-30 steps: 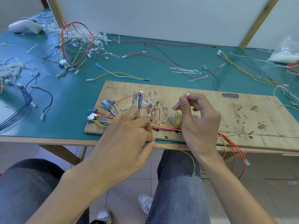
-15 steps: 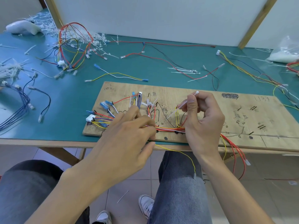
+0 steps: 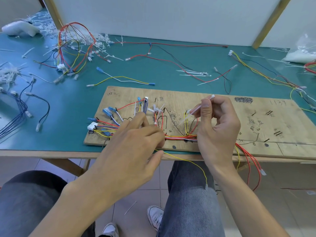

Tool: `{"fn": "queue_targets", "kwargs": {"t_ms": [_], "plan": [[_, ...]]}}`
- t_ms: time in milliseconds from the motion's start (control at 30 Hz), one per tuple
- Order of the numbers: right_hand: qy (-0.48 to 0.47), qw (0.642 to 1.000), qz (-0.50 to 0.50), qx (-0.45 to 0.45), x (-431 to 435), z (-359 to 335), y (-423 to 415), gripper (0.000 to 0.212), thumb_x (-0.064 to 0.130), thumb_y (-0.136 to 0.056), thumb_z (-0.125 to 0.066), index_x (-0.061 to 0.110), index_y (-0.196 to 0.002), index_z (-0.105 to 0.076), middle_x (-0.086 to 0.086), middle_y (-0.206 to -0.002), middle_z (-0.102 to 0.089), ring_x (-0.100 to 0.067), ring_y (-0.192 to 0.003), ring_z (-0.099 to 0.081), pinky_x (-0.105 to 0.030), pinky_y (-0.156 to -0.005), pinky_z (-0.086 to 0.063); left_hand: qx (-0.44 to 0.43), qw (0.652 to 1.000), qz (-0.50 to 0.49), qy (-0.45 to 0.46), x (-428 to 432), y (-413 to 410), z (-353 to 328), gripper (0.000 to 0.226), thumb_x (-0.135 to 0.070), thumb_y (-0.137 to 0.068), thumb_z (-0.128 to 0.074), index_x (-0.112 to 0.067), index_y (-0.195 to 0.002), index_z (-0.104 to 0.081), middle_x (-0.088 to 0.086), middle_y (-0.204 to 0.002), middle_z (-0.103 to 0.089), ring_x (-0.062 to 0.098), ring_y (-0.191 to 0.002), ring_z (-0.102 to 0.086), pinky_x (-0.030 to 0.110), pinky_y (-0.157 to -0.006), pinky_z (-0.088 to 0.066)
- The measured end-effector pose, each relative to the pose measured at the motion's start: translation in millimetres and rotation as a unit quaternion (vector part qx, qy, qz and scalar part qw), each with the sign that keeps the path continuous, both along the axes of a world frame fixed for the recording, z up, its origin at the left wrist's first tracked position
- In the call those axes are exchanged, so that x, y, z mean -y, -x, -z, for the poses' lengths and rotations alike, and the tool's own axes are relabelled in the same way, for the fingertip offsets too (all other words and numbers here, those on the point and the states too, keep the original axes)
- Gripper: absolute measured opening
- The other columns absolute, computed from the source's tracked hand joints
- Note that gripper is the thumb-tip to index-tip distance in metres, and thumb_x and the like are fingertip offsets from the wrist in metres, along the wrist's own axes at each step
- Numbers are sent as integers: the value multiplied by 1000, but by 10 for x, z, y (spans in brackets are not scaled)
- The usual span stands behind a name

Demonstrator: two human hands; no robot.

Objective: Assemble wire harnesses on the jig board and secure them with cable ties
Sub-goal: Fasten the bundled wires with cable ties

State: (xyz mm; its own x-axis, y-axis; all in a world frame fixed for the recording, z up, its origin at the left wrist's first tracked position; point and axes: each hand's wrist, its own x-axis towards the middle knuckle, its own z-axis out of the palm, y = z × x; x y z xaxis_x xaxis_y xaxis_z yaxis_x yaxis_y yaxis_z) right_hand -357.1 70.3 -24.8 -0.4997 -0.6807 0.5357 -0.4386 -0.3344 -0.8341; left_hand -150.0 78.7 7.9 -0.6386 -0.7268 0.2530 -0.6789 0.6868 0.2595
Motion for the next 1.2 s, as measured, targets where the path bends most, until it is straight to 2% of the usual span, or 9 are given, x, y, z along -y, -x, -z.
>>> {"fn": "queue_targets", "kwargs": {"t_ms": [133, 233, 333, 633, 767, 867, 933, 1100, 1200], "plan": [[2, 1000, 2, 3, -4, -16, -7, 19, 31, -111, -56, 16, -100, -61, 2, -81, -74, -25, -78, -72, -55, -78, -54, -24, 999, -11, -20, -18, -4, 26, 6, -36, -91, -65, -31, -91, -62, -19, -100, -67, 14, -100, -44, 38, -86, -46], [9, 1000, 3, 11, -13, -33, -9, 17, 30, -113, -53, 20, -100, -57, 1, -81, -74, -25, -77, -71, -43, -77, -56, -58, 997, -24, -45, -8, 8, 31, 5, -32, -91, -68, -33, -89, -63, -21, -98, -68, 13, -100, -44, 37, -86, -47], [18, 1000, 5, 24, -22, -42, -8, 17, 29, -114, -49, 16, -103, -53, 0, -82, -75, -24, -79, -72, -36, -78, -55, -60, 997, -27, -44, 1, 23, 38, 5, -32, -93, -67, -34, -89, -63, -22, -98, -66, 14, -99, -42, 35, -86, -47], [95, 994, 20, 58, -32, -47, 3, 11, 24, -114, -47, 23, -104, -49, -8, -84, -71, -31, -74, -67, -40, -75, -52, -97, 995, -31, -1, -30, 58, 108, 2, -26, -94, -65, -27, -95, -67, -20, -102, -66, 16, -98, -45, 33, -86, -43], [154, 987, 8, 32, -44, -26, -8, 8, 18, -113, -47, 23, -108, -49, -4, -86, -65, -26, -74, -64, -40, -71, -52, -93, 995, -26, 5, -31, 54, 118, 4, -23, -94, -69, -26, -92, -69, -20, -105, -67, 17, -99, -48, 31, -87, -41], [137, 990, -30, 5, -50, -12, -11, 8, 17, -112, -52, 24, -108, -53, -4, -85, -67, -26, -76, -68, -33, -75, -53, -97, 995, -21, 9, -41, 47, 136, 5, -22, -95, -69, -25, -92, -69, -20, -108, -68, 18, -100, -50, 34, -88, -43], [108, 992, -61, -13, -55, -12, -10, 9, 19, -110, -57, 28, -108, -58, 0, -85, -71, -26, -79, -72, -34, -77, -55, -100, 994, -19, 25, -55, 39, 151, 4, -23, -96, -66, -25, -95, -69, -19, -107, -68, 18, -99, -50, 35, -87, -44], [46, 992, -105, -53, -30, 12, -7, 7, 19, -109, -62, 12, -105, -62, 7, -89, -76, -20, -85, -77, -33, -80, -56, -101, 993, -39, 37, -75, 12, 151, 6, -19, -97, -65, -24, -99, -68, -17, -103, -68, 18, -96, -47, 38, -84, -46], [46, 995, -86, -37, -30, 18, -8, 8, 20, -109, -60, 14, -105, -61, 4, -88, -76, -22, -84, -76, -36, -80, -56, -79, 996, -25, 40, -22, 51, 116, 9, -14, -97, -62, -23, -98, -66, -15, -96, -66, 19, -95, -47, 41, -82, -47]]}}
